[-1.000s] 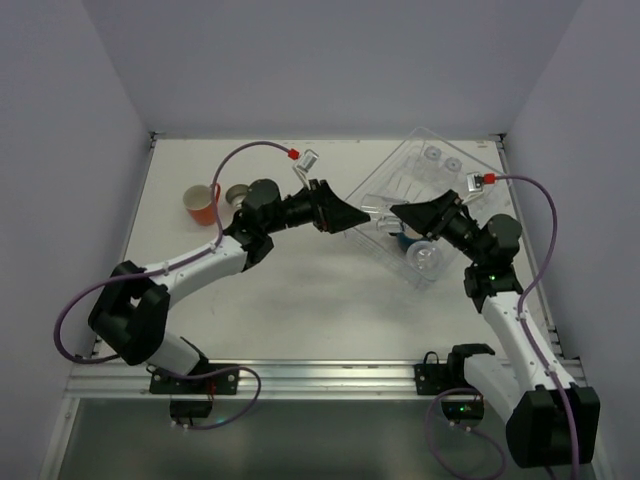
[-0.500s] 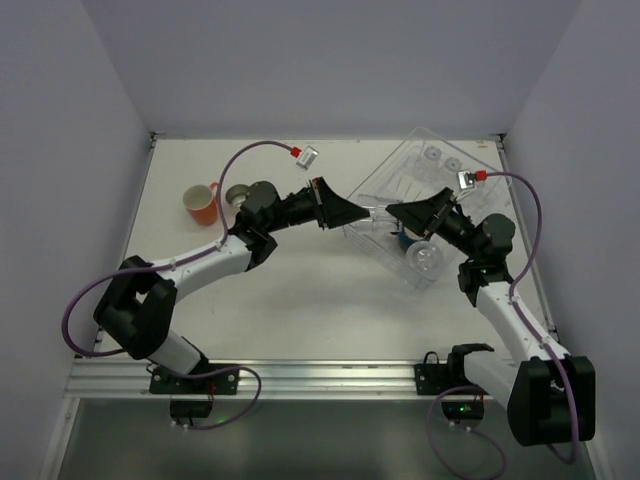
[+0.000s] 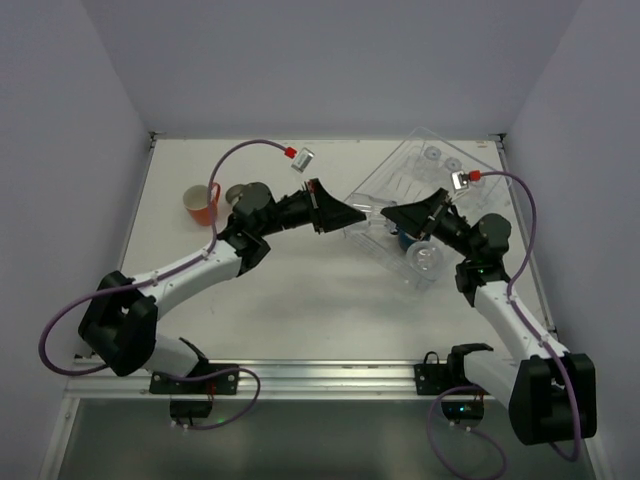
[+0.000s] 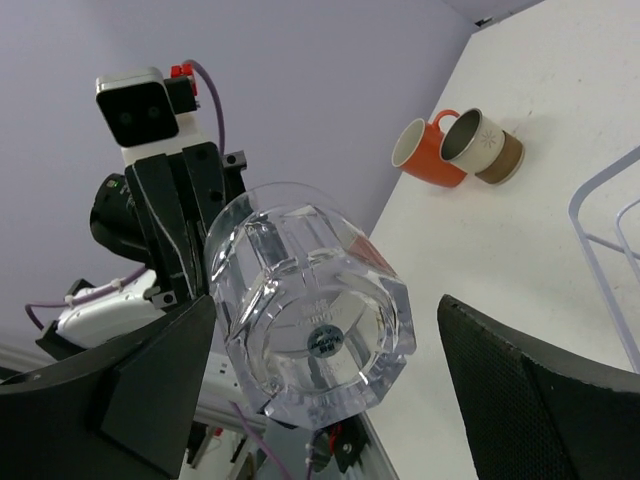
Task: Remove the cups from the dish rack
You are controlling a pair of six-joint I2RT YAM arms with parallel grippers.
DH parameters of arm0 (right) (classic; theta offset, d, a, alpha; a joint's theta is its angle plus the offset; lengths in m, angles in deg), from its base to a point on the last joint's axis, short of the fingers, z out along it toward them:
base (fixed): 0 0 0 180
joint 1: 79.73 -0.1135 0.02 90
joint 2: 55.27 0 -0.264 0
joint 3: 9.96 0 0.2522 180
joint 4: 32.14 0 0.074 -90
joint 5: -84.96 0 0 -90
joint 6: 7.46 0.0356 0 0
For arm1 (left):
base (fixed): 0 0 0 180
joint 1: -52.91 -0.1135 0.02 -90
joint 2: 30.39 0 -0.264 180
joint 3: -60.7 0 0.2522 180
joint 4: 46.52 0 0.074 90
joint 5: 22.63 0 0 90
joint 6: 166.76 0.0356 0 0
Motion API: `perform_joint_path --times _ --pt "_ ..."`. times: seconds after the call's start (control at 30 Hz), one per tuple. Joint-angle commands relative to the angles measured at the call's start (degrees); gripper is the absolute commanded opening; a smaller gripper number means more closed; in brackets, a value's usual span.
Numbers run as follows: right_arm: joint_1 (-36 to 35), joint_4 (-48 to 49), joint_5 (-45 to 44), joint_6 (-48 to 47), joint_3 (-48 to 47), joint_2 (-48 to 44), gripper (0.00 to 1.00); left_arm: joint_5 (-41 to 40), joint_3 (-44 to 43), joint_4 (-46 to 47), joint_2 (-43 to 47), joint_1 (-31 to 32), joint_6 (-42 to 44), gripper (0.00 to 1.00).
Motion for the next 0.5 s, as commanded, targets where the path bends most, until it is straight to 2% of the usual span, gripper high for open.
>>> perform_joint_path --times 0.0,0.1,0.17,0.23,0.27,0.3,0.47 --pt "-0.3 -0.6 0.9 -1.0 -0.1 -1.6 0.95 -2.6 -1.1 -0.8 3.3 0.1 5.3 0.0" --pt "-0.2 -0.6 1.4 -1.0 -0.4 -2.6 0.99 -3.5 -1.3 -1.8 4.1 -0.4 6.4 0.0" --pt "0.0 -0.9 1.4 -1.5 -0.5 -3.8 0.99 -4.5 -2.9 -6.5 4.8 -1.5 9.2 0.0" --pt "0.4 -3.3 1.2 -2.6 -0.7 -4.9 0.99 -7.8 -5.3 -17.3 5.9 -2.8 13.1 0.0" --pt "0.4 -6.4 0.8 -4.8 -1.0 -6.0 0.99 -9.9 -8.6 -21.9 6.1 -3.3 18.6 0.0" --pt "0.4 -8.3 0.4 -6.0 -1.3 -6.7 0.99 -15.5 -10.6 -31.5 6.4 -3.5 21.8 0.0" --pt "0.4 -22.5 -4.8 -18.1 -2.3 -11.3 0.99 -32.3 -22.2 -53.3 4.1 -4.6 36.6 0.0"
